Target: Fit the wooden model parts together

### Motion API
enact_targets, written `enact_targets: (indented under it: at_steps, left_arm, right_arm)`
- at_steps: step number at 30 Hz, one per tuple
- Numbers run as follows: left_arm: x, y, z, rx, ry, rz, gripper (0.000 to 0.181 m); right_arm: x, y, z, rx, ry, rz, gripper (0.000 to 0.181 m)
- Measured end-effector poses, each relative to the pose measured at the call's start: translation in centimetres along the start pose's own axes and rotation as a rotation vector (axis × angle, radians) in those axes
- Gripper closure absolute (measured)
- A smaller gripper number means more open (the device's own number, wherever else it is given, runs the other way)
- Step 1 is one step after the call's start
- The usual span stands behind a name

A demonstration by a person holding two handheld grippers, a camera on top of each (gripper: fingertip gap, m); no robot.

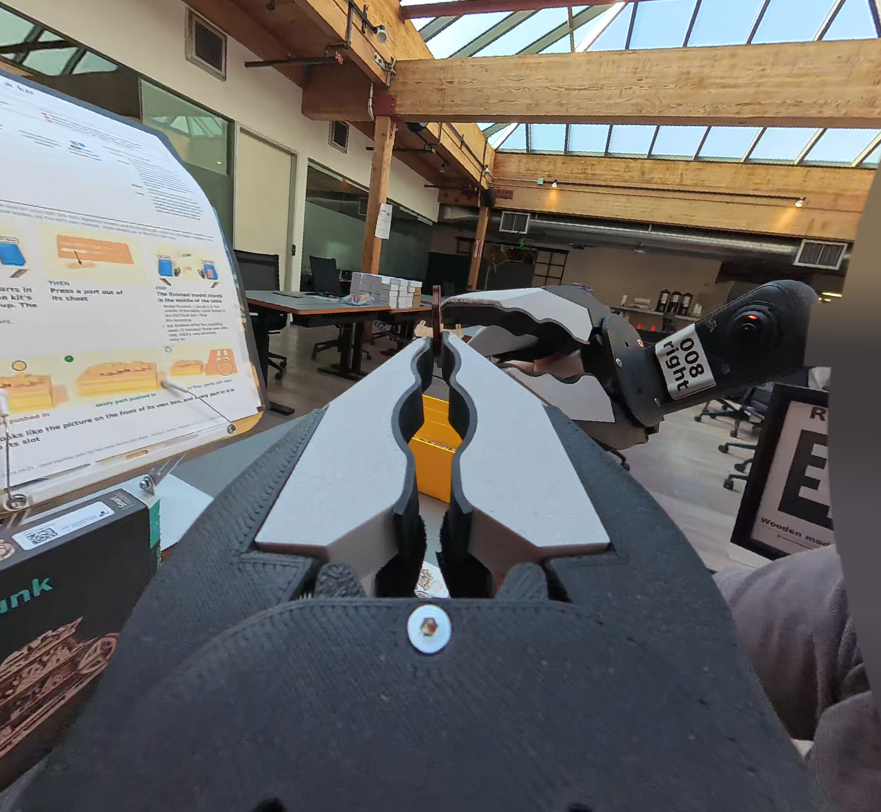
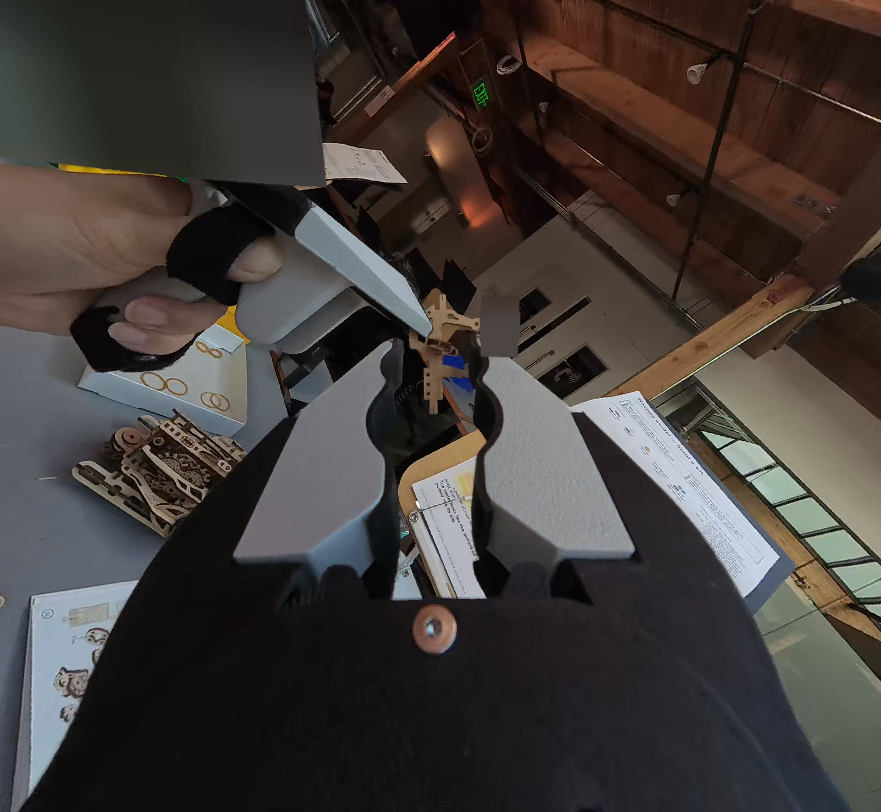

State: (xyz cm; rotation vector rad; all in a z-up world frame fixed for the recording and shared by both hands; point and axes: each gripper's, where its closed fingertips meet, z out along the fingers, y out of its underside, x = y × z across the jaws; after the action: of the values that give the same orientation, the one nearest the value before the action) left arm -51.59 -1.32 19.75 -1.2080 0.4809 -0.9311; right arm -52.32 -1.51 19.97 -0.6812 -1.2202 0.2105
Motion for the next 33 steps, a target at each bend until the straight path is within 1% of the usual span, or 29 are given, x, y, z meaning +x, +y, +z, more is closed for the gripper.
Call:
enact_targets:
  at_steps: [4, 7, 9, 18, 26, 33]
  left_arm:
    - [-0.26, 0.08, -0.01, 0.001, 0.016, -0.048, 0.181]
    - [-0.17, 0.24, 0.10, -0.007, 0.019, -0.047, 0.181]
    - [-0.23, 0.34, 0.13, -0.011, 0.011, -0.042, 0.181]
    - [-0.27, 0.18, -0.04, -0.011, 0.009, -0.043, 0.181]
    - [0.30, 0.09, -0.06, -0.024, 0.006, 0.012, 0.181]
    - [0.27, 0.11, -0.09, -0.026, 0.013, 0.001, 0.181]
  right_arm:
    - [0.07, 0.92, 0.28, -0.063, 0.013, -0.026, 0.158]
    - [-0.15, 0.78, 0.30, -0.052, 0.004, -0.032, 0.162]
    - [-0.14, 1.09, 0.35, -0.073, 0.013, -0.059, 0.166]
    - [-0.16, 1.01, 0.66, -0.070, 0.063, -0.139, 0.166]
    - [0.00, 0.58, 0.28, -0.044, 0.075, -0.140, 0.170]
    - [-0.10, 0.58, 0.34, -0.032, 0.089, -0.149, 0.171]
